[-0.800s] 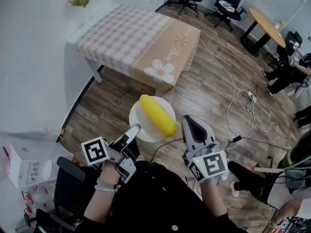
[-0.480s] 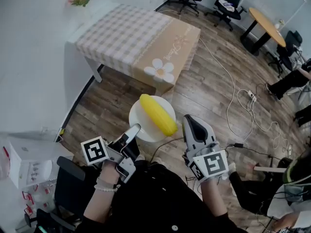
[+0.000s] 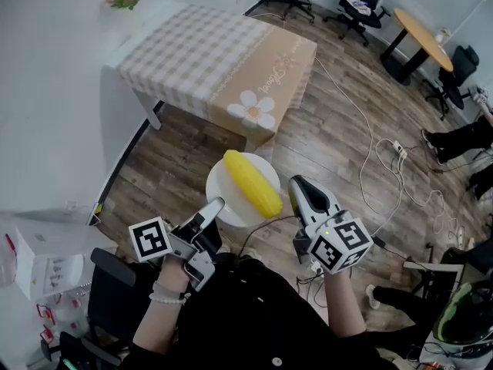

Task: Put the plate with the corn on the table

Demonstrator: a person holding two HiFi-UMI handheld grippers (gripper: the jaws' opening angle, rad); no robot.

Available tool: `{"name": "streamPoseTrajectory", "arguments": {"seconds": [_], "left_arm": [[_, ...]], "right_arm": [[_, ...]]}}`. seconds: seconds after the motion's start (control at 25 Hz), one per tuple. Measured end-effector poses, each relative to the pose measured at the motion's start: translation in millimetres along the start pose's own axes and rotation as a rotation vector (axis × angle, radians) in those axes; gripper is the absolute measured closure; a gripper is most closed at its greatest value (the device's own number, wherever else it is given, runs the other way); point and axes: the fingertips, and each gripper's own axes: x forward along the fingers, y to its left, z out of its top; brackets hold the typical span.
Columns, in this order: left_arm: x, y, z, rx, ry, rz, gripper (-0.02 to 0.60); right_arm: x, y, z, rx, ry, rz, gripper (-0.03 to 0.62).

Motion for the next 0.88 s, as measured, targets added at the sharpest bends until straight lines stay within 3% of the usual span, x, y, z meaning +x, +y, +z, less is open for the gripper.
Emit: {"name": "streamPoseTrajectory", "arguments": {"seconds": [0.12, 0.16, 0.2, 0.52, 0.72, 0.88], "left_arm": [[0.1, -1.1, -3.2, 0.001, 0.01, -0.008, 0.551], [0.3, -1.6, -4.1, 0.003, 0.013, -0.009, 0.551], [0.6, -2.2, -4.7, 0.005, 0.017, -0.009, 0.551], [3.2, -3.5, -11.2, 0.004, 0.034, -0.024, 0.551], [5.0, -2.2, -12.5, -0.002, 0.039, -0.024, 0.551], [5.7, -0.3, -14.5, 0.002, 0.037, -0.02, 0.549]], "right_arm": [[4.1, -3.7, -6.1, 0.197, -0.007, 0.075, 0.538], [4.9, -4.2, -6.4, 0.255, -0.013, 0.1, 0.466], [5.5, -5.1, -7.1, 0.301, -0.016, 0.121, 0.444], [10.2, -1.8, -21.6, 0.593, 0.041, 0.295, 0.445], [12.8, 7.2, -26.8, 0.68, 0.082, 0.383, 0.456], [12.1, 8.7, -32.6, 0.706, 0.102, 0.391, 0.517]]}}
